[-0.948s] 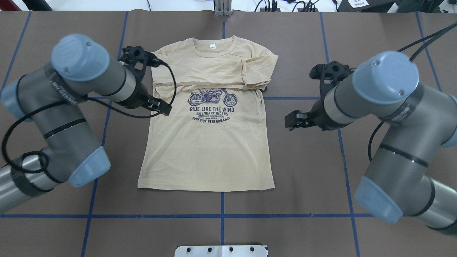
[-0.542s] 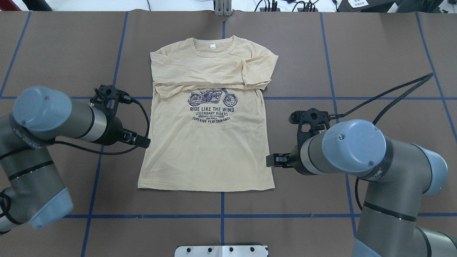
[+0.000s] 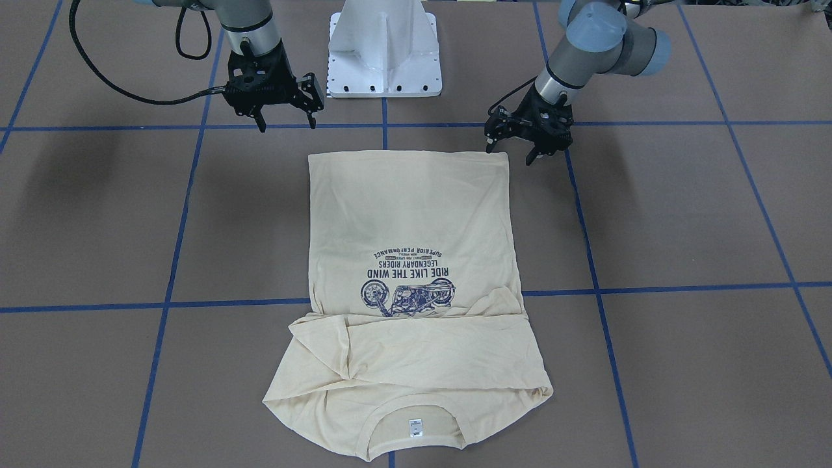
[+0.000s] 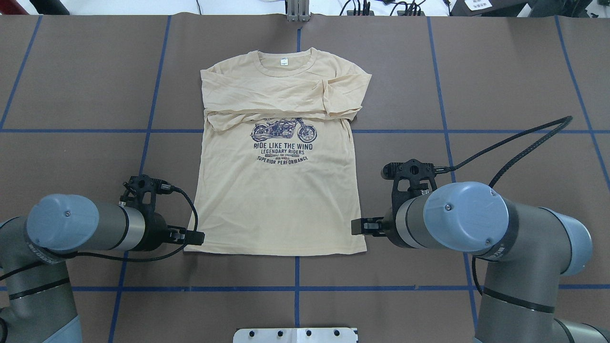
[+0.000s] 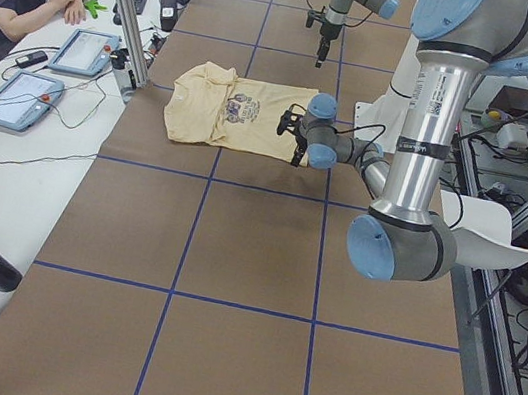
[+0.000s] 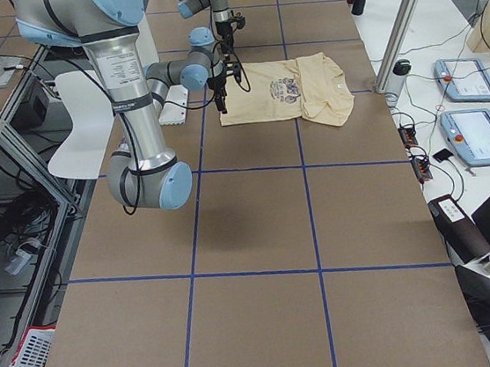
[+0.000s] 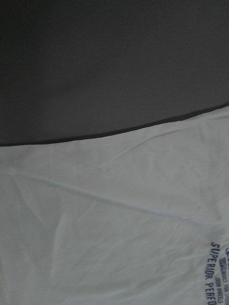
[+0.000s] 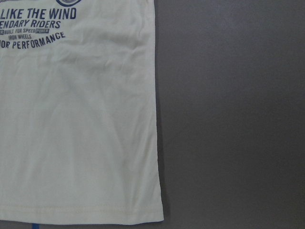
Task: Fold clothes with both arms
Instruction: 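Position both grippers at the hem corners nearest the robot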
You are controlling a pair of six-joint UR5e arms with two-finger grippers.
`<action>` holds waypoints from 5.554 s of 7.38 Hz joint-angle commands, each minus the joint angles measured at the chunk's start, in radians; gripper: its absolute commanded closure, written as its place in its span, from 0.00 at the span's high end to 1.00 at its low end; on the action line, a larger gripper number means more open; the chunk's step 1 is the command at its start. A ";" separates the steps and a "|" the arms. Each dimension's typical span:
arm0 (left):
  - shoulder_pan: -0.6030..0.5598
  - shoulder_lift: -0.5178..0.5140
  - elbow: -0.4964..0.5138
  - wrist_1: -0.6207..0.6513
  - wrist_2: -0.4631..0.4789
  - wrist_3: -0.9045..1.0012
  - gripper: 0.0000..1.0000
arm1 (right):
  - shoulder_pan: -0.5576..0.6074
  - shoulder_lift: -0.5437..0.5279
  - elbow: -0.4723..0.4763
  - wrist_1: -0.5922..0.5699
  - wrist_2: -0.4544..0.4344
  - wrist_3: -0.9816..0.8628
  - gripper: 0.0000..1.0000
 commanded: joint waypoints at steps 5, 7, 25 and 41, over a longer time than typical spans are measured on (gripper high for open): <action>0.062 -0.071 -0.006 0.199 0.014 -0.054 0.63 | -0.003 0.000 -0.005 0.000 -0.002 0.000 1.00; 0.059 -0.080 -0.025 0.282 0.014 -0.045 0.59 | -0.005 0.001 -0.005 0.000 -0.002 0.000 1.00; 0.036 -0.079 -0.018 0.276 0.008 -0.174 0.44 | -0.012 0.004 -0.010 0.000 -0.004 -0.001 0.99; 0.028 -0.077 -0.057 0.286 0.005 -0.140 0.00 | -0.025 0.000 -0.017 0.000 -0.008 0.000 0.99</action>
